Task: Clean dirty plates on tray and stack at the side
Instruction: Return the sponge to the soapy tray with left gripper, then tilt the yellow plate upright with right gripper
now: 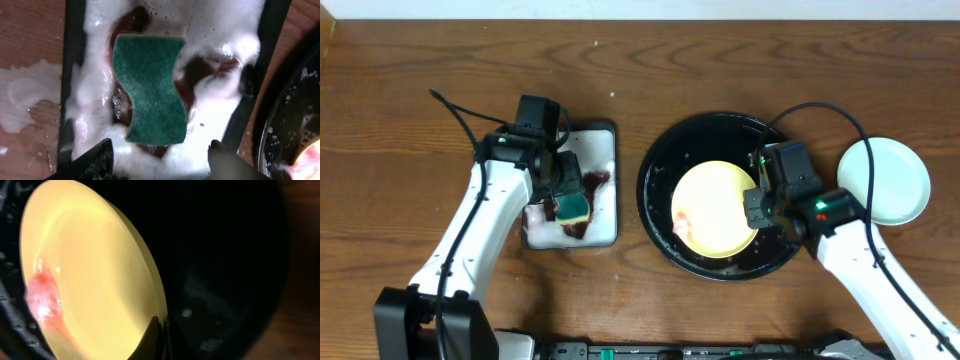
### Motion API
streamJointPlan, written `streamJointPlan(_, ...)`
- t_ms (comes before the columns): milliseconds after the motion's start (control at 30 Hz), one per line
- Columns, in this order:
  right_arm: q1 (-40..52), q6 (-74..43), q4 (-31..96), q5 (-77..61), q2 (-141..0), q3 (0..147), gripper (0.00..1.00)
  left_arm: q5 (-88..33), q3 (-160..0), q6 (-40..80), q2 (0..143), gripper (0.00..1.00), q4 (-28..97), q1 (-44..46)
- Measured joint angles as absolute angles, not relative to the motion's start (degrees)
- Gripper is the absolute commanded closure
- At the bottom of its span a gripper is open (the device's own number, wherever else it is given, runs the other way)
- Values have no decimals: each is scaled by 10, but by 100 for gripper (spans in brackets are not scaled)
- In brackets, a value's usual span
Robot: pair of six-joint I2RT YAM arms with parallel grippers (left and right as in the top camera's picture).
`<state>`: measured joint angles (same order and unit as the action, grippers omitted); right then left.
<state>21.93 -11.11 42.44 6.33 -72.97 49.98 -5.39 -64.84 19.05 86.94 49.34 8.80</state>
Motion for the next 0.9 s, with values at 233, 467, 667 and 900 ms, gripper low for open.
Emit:
streamJointPlan(233,332,-120,438,232,-654,499,99,-58,-648,188,793,27,507,87)
streamJointPlan(467,454,-114,434,439,-603,499,99,-58,-649,182,741,17,508,87)
streamJointPlan(667,535,-70,414,575,-603,499,99,-58,-649,181,742,17,508,87)
streamJointPlan(900,605,-7,395,693,-603,499,99,-58,-649,181,742,17,508,87)
